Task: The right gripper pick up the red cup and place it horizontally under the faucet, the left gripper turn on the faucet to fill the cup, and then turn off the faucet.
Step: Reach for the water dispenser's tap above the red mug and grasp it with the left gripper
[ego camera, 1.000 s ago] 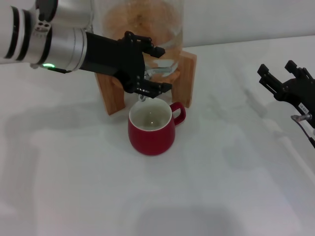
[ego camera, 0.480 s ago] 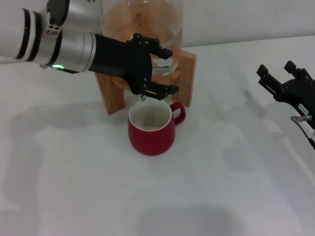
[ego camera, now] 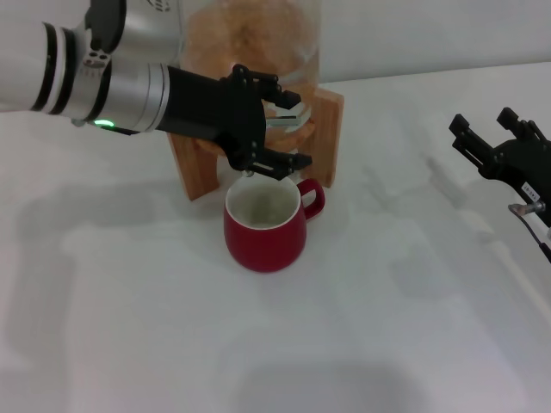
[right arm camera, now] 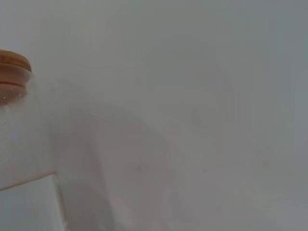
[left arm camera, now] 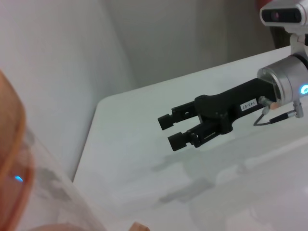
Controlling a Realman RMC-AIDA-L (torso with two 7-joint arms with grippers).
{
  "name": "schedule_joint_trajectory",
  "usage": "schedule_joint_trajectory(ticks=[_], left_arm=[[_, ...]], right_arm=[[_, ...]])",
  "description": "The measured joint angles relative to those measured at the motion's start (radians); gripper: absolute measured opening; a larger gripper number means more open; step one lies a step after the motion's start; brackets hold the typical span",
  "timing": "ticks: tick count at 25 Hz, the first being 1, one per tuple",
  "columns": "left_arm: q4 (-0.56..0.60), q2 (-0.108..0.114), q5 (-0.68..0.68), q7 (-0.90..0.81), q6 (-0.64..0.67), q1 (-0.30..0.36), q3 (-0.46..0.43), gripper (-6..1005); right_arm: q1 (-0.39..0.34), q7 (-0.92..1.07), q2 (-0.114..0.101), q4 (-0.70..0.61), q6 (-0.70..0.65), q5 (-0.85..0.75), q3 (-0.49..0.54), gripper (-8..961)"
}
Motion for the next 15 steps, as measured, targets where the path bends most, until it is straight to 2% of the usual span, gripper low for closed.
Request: schedule_joint_trajectory(ticks=[15], left_arm=[[-0.007, -0.001, 0.000, -0.004, 0.001, 0.002, 0.009, 817]], right_arm=[[-0.001, 0.000, 0.000, 0.000, -0.005, 0.000, -0.011, 862]])
